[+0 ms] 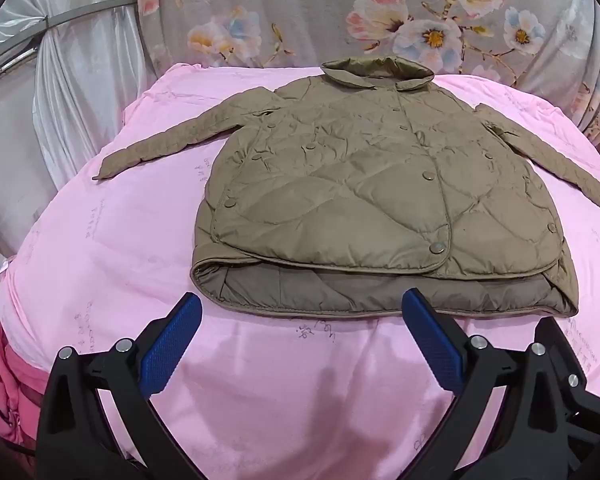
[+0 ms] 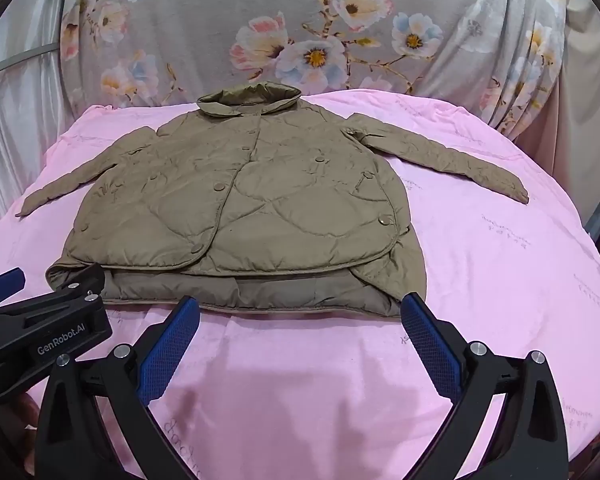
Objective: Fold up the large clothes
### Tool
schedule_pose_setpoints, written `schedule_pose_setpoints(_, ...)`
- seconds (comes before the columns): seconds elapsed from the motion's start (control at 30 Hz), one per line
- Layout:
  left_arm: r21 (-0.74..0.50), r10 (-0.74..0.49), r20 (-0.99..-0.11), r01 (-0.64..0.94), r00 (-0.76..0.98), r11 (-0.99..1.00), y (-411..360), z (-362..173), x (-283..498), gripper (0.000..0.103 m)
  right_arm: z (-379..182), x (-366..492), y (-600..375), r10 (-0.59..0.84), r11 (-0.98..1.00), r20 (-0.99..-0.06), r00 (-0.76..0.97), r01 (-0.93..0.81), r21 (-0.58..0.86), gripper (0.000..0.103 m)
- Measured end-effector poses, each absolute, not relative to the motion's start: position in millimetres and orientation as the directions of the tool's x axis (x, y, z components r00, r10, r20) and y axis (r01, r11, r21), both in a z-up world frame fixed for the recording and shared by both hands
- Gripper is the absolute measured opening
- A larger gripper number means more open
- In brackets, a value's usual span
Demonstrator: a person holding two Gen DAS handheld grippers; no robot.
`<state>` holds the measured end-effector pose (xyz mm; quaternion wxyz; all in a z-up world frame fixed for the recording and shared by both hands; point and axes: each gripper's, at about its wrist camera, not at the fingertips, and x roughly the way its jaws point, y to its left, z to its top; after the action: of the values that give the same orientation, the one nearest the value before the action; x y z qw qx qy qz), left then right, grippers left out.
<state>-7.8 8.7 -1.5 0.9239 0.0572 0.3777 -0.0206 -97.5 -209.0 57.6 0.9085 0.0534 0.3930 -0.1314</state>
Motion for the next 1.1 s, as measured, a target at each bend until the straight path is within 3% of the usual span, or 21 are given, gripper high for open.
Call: schedule_pose_setpoints(1.1,0.1,0.022,-0.704,0.068,0.71,0.993,18.2,-4.8,-6.1,0.098,54.4,-95.1,-203.5,-0.197,0.96,-0.731,0.653,0.282,-0.007,0.098)
